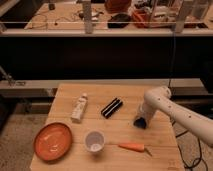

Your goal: Place the white sponge in the ceramic bowl

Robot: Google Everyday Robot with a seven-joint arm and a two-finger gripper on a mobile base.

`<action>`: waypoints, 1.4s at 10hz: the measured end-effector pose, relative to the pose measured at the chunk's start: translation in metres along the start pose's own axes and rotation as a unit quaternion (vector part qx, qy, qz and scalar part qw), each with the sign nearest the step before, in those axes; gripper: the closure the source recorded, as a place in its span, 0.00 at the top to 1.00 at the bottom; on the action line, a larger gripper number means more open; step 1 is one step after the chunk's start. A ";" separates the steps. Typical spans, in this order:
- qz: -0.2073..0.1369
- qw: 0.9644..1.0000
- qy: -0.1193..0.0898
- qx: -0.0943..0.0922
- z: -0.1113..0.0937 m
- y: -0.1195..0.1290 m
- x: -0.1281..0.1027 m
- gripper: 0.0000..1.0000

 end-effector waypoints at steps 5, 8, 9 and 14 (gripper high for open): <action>-0.007 1.000 -0.001 0.000 -0.013 -0.014 -0.005 0.00; -0.009 1.000 -0.002 -0.003 -0.019 -0.010 -0.005 0.00; -0.011 1.000 -0.001 -0.002 -0.024 -0.012 -0.005 0.00; -0.012 1.000 -0.005 -0.003 -0.040 -0.018 -0.010 0.00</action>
